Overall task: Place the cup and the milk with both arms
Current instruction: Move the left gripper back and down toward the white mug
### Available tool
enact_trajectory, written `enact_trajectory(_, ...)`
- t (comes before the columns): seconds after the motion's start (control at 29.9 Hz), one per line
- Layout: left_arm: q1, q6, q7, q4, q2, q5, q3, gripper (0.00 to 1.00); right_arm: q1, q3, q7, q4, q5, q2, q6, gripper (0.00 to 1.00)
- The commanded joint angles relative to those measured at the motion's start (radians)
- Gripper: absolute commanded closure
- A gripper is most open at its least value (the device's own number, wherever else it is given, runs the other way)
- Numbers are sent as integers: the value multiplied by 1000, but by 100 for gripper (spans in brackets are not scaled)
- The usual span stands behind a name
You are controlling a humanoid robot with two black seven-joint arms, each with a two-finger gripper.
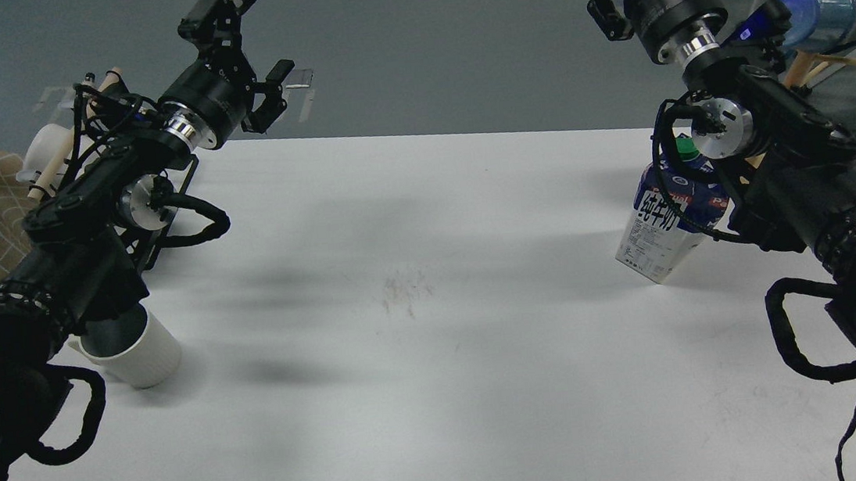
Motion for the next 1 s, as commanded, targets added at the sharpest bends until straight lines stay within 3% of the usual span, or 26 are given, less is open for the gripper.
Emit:
enact_trajectory(0.0, 2, 0, -2, -3, 2, 0, -3, 2, -11, 0, 0, -4, 0, 0, 34, 0)
enact_trajectory(0.17, 1, 0, -42, -5, -1, 0, -1, 2, -11, 0, 0, -3, 0, 0, 48, 0)
enact_trajectory(0.97, -18, 0, -50, 8, -6, 5, 16, 1, -3, -78, 0, 5, -1, 0, 40, 0)
